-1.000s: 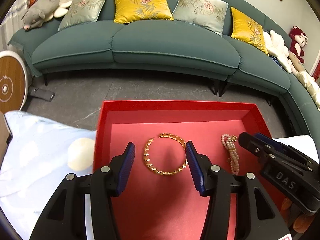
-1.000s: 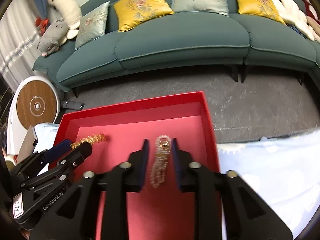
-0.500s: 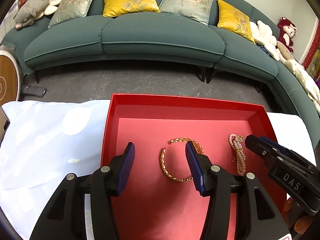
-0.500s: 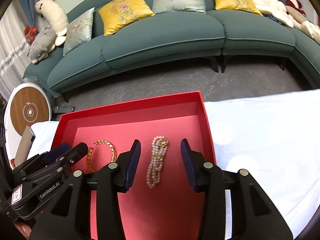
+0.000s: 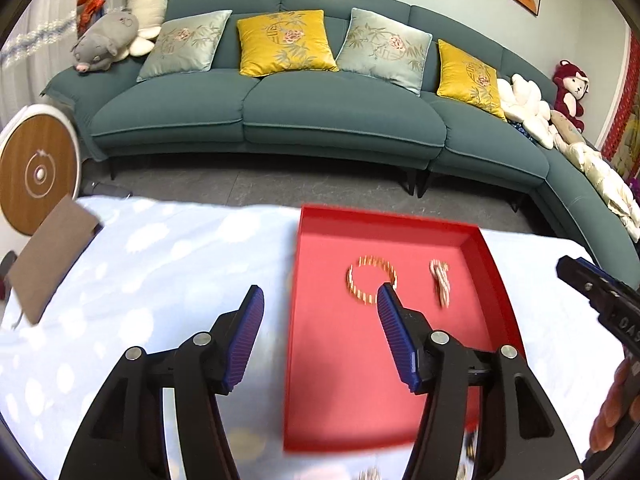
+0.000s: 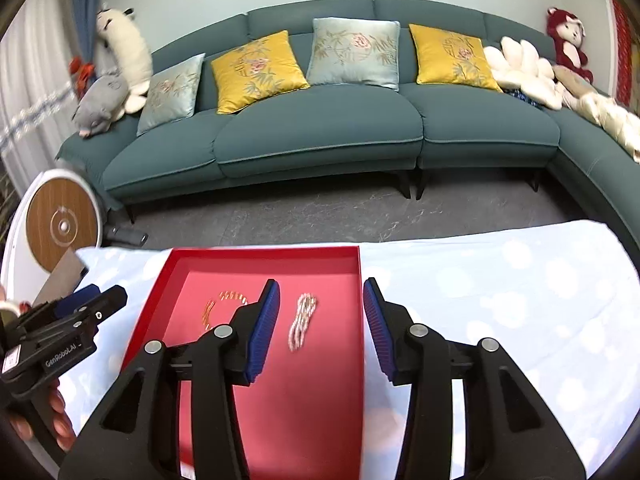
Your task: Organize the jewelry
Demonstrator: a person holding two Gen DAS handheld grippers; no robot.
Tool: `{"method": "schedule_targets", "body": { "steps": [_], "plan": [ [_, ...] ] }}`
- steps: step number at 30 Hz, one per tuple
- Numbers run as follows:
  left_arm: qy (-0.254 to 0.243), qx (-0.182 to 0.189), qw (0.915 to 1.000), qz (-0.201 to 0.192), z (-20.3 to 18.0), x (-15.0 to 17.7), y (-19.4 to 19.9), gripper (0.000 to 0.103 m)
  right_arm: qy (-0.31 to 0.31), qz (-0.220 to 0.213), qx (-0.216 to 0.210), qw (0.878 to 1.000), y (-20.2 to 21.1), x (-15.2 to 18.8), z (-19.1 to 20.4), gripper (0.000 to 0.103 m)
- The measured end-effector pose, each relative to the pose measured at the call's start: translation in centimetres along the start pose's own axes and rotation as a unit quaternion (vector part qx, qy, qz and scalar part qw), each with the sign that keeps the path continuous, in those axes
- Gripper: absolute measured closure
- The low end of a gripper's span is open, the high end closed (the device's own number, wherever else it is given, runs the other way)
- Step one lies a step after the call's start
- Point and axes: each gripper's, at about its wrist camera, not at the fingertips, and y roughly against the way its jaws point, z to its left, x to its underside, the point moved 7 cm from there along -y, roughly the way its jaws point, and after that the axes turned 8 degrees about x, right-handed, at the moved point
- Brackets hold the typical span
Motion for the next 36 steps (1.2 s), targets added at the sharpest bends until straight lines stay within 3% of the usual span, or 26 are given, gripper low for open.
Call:
{"method": "schedule_targets", "body": {
  "steps": [8,12,17,22,28,34,36],
  "plan": [
    [0.006,-0.018,0.9988,0.045,0.0,9.0,3.8,0.046,0.032,0.042,0.014,0.998,5.8,9.9,-1.8,0.057],
    [-0.008,0.004,0.9977,0.067,-1.5,12.8,3.8,0.046,0.049,0.062,0.009,0.997,6.5,14.5,-1.7,0.058],
    [-0.044,0.008,0.9955,0.084,-3.0,15.7,2.4,0.046,0.111,0.068,0.019,0.991,5.7,17.7,-0.6,0.058],
    [-0.031,0.011,0.9951,0.093,-2.4,17.0,1.5,0.046,0.097,0.085,0.005,0.992,4.9,18.9,-1.1,0.058],
    [-0.025,0.043,0.9922,0.114,-2.3,18.4,1.1,0.079,0.081,0.091,-0.004,0.993,4.5,18.6,-0.8,0.058],
    [-0.033,0.056,0.9923,0.106,-2.5,18.3,0.9,0.084,0.082,0.098,-0.003,0.992,3.9,18.8,-0.3,0.058],
    [-0.039,0.06,0.992,0.104,-2.8,18.4,1.0,0.094,0.079,0.102,-0.003,0.992,3.8,19.0,-0.3,0.058]
  ]
}}
